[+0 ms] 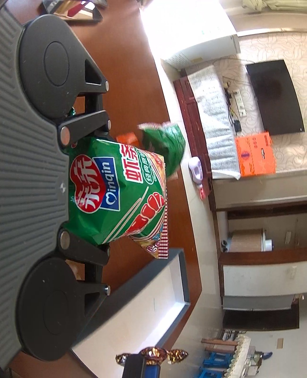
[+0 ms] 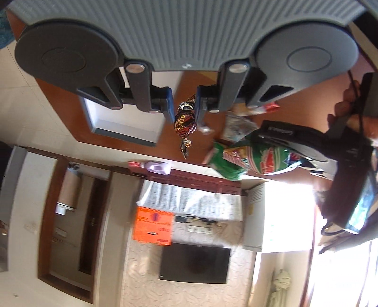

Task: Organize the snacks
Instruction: 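Carry both snacks into the gray box and open both tools to release them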

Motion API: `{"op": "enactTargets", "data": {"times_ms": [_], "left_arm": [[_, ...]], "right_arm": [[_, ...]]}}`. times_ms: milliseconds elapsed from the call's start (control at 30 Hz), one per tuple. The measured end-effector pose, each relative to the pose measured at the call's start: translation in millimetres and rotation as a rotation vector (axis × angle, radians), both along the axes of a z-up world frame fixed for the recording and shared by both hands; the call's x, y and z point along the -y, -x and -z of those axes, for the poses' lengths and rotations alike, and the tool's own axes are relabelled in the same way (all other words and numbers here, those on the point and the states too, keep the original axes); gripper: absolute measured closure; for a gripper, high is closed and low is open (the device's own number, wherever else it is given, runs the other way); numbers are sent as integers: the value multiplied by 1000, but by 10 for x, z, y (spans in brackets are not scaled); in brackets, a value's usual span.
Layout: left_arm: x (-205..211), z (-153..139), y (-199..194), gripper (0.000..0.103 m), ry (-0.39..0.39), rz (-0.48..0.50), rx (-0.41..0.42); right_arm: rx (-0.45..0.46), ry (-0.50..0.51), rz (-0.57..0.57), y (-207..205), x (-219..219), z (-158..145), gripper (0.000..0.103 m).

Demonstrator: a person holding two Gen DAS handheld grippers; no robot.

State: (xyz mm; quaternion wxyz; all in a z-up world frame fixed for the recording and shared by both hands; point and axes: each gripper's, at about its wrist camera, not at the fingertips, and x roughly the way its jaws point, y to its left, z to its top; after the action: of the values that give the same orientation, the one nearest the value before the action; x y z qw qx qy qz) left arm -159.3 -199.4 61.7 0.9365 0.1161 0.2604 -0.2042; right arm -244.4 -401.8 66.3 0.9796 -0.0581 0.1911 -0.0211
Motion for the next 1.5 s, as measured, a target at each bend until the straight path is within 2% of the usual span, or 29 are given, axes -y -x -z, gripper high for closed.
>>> {"op": "enactTargets", "data": {"times_ms": [267,433,600,767,833,900,967,1000,1200,1367,1500], "left_arm": [[1057,14,92,34,-8,112,-14],[1648,170,105,34,-45,158,-32],[2074,288,80,34,-69,176,-7],[2305,362,-12,33,-91,206,9],[2377,397,-65,32,-95,221,11],[2372,397,-95,24,-95,213,14],[2321,405,-167,12,-99,185,32],[2288,400,-158,11,-96,178,39],[2156,375,-82,9,-113,189,50],[2025,307,-16,8,-109,194,52],[1917,152,167,8,-53,228,85]], "right_arm": [[-3,-28,129,-100,469,182,82],[-23,-84,200,-238,806,277,82],[-56,-95,237,-400,922,389,82],[-70,-124,280,-445,1004,451,82],[-80,-133,286,-437,1026,472,82],[-91,-137,281,-414,1056,493,82],[-102,-128,274,-432,1025,514,82],[-105,-128,271,-437,1019,525,82],[-136,-121,273,-438,985,570,79],[-130,-119,303,-377,1010,529,70],[-50,-128,338,-235,996,454,69]]}}
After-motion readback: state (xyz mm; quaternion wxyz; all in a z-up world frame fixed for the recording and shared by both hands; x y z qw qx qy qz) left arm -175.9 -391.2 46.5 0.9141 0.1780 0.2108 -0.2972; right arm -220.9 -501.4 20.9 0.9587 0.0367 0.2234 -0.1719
